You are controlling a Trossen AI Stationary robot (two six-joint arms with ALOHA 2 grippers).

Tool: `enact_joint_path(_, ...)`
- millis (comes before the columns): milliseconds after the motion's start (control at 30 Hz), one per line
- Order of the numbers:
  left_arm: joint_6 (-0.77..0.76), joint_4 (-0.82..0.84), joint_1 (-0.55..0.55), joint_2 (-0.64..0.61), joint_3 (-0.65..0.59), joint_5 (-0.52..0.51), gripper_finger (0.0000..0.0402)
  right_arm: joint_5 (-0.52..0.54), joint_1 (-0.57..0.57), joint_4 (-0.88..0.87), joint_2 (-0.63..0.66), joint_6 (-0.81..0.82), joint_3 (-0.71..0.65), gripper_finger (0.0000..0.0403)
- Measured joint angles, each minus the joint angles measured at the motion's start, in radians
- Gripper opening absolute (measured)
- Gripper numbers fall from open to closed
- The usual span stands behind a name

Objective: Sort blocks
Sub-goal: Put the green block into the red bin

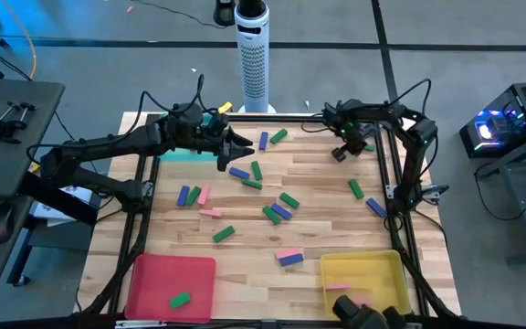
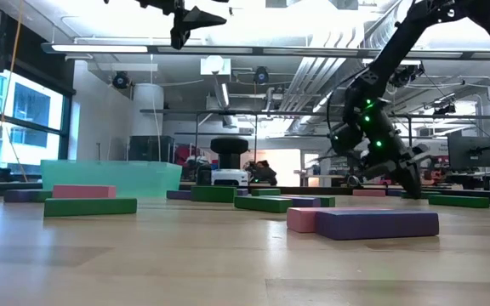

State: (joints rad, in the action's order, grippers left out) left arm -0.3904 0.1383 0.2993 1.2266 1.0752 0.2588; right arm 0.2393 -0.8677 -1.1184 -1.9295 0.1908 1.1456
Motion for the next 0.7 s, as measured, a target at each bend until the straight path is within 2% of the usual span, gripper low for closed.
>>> enact_joint_path(100,0.0,0.0,0.0,0.0,0.0,0.0,0.0163,-0.043,0.046,0.006,0.026,-0.071,0.017,0.0)
enact_joint_path(167,0.0,0.0,0.0,0.0,0.0,0.001,0.0163,-0.035,0.056,-0.002,0.054,-0.084,0.023,0.0)
enact_joint_path(300,0.0,0.0,0.0,0.0,0.0,0.001,0.0163,0.078,-0.002,-0.017,0.071,-0.014,0.025,0.0)
enact_joint_path(467,0.0,0.0,0.0,0.0,0.0,0.001,0.0163,0.097,-0.078,-0.006,0.071,0.041,0.024,0.0)
enact_joint_path(700,-0.001,0.0,0.0,0.0,0.0,0.001,0.0163,0.112,-0.095,0.042,0.061,0.044,0.024,0.0)
